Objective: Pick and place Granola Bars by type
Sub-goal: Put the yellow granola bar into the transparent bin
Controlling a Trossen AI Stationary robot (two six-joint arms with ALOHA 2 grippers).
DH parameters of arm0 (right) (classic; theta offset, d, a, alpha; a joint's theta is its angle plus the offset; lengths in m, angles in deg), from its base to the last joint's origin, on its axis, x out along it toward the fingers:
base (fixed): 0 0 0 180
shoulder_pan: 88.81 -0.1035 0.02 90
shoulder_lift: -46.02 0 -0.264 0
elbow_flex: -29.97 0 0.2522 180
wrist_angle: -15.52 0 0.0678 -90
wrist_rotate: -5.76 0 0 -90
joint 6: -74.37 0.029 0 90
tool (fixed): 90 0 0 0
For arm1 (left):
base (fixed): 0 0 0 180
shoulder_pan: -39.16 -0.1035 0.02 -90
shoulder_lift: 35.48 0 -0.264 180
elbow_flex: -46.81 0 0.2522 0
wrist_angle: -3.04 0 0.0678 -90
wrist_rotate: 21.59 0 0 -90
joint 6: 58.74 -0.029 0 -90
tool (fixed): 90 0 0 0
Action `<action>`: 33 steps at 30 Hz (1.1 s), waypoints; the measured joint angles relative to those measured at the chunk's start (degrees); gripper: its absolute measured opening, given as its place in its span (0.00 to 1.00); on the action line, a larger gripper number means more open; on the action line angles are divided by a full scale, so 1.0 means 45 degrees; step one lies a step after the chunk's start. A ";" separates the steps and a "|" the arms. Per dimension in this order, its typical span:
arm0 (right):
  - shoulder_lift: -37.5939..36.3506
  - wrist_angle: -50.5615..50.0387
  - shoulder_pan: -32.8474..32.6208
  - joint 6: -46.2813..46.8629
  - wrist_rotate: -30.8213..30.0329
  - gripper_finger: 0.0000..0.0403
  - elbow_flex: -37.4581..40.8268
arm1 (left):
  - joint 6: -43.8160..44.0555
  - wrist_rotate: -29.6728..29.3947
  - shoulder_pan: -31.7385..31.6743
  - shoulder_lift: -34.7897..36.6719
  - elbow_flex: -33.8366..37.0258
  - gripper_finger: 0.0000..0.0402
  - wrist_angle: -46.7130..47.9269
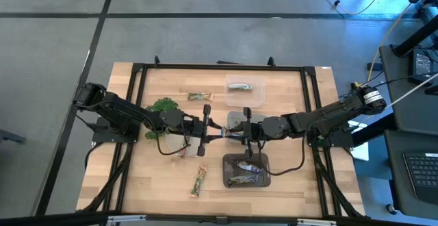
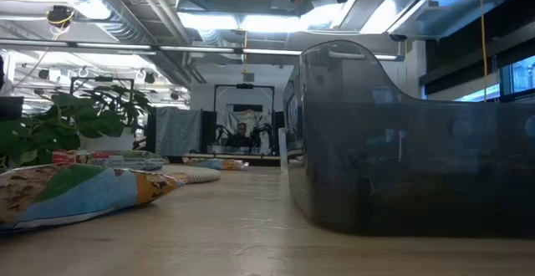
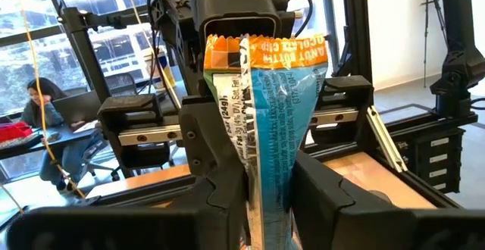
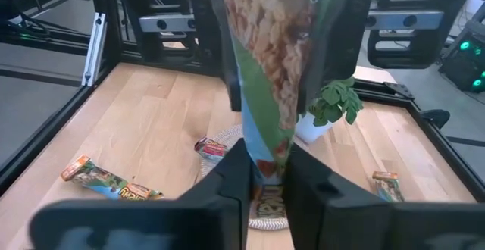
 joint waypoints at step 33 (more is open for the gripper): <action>-0.0649 -0.6150 0.3806 0.0770 -0.0792 0.14 -0.0005 | 0.1592 -0.5401 -0.0373 0.0078 0.0000 0.42 0.3645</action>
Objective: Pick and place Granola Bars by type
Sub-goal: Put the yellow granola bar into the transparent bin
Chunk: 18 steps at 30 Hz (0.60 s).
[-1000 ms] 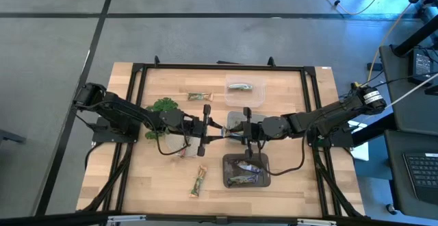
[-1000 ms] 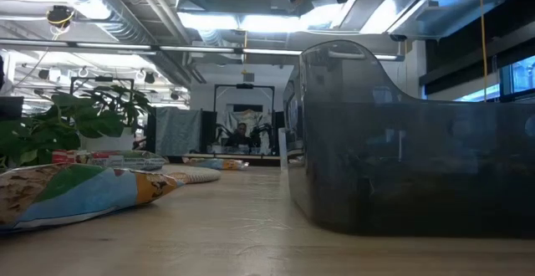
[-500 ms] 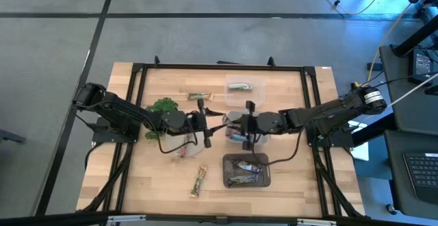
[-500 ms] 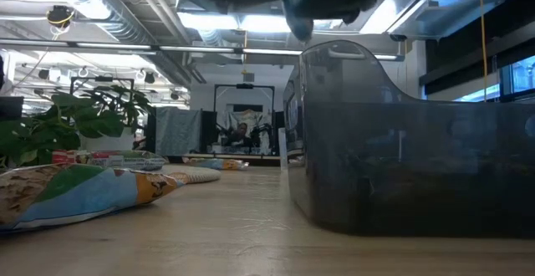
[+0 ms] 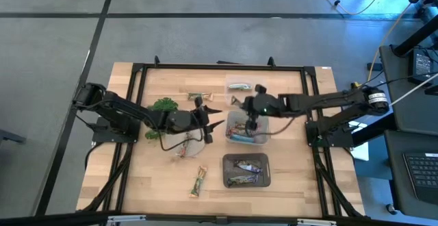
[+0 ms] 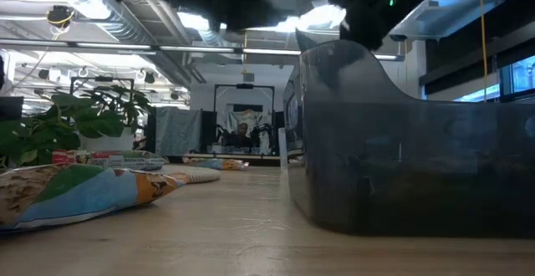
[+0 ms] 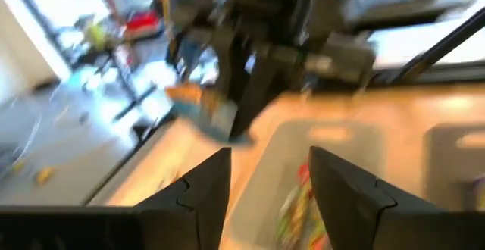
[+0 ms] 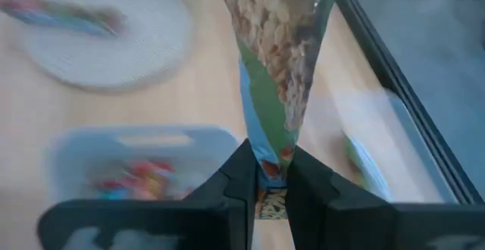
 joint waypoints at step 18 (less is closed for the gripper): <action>0.0307 -0.1136 0.4885 -0.0717 0.2753 0.14 -0.0003 | 0.3138 0.5231 -0.5317 -0.0005 0.0000 0.42 0.3788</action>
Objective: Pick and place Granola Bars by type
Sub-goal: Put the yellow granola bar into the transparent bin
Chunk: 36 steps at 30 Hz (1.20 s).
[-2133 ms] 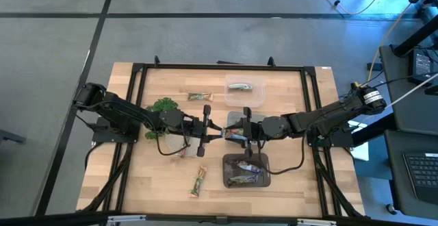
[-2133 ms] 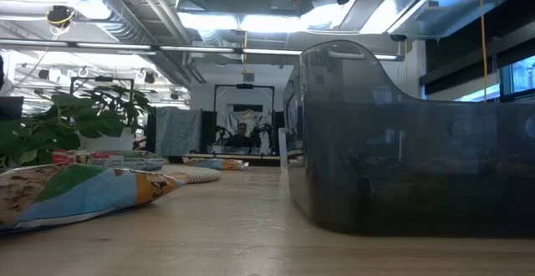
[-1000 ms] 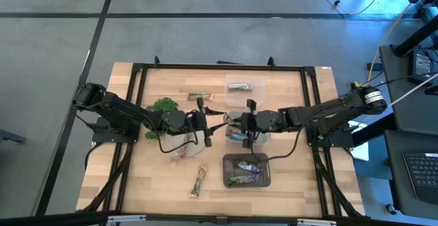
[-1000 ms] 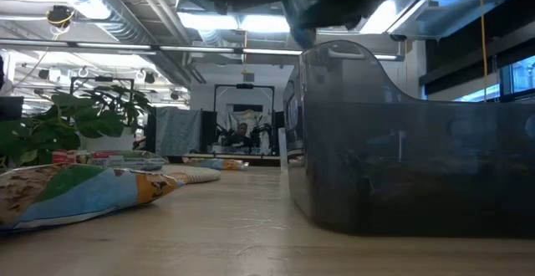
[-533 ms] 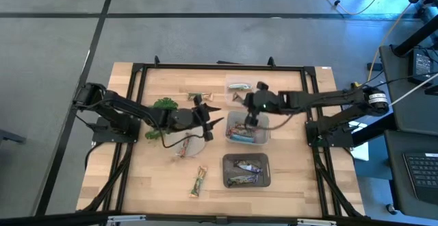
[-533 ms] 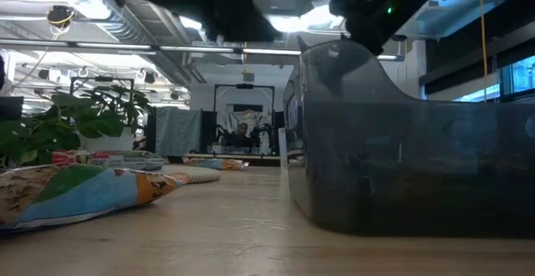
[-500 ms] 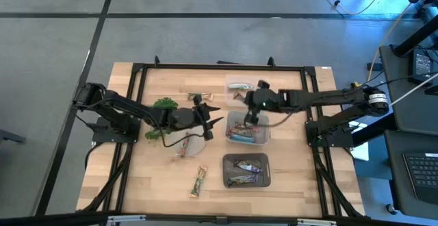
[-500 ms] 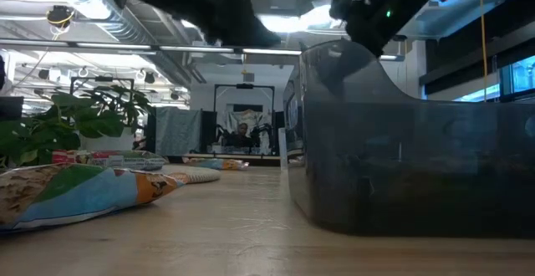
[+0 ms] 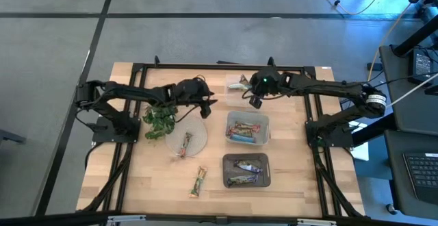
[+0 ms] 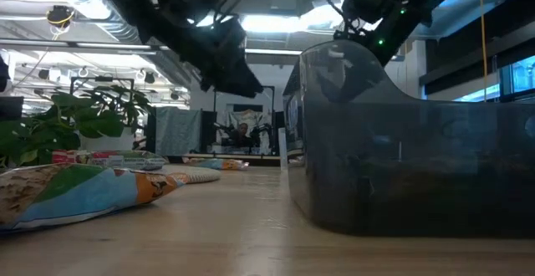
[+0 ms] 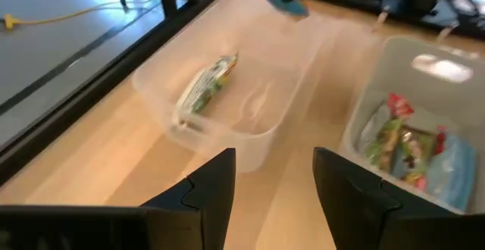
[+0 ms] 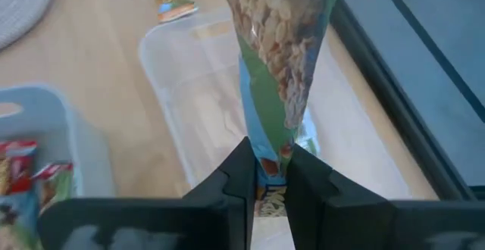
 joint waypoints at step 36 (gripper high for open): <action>0.2300 0.0617 0.0357 -0.2379 -0.0096 0.34 0.0003 | -0.0281 -0.0108 -0.2354 -0.0165 0.0000 0.37 0.1235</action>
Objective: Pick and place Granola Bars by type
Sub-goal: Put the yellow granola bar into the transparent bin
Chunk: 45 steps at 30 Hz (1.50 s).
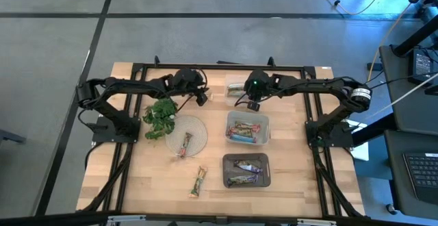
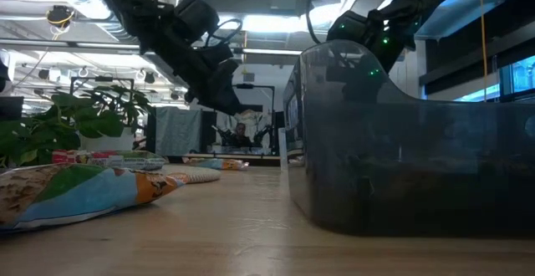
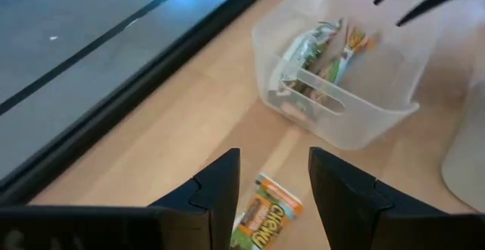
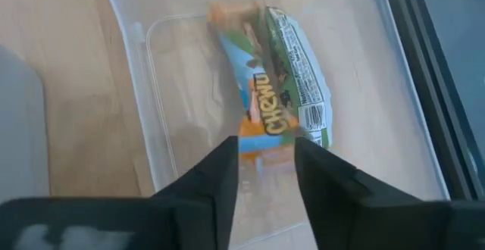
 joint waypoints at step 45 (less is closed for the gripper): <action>-0.0015 0.0661 -0.0001 0.1412 -0.0010 0.41 0.0000 | -0.2861 0.2504 -0.1509 -0.2185 0.0000 0.66 0.1557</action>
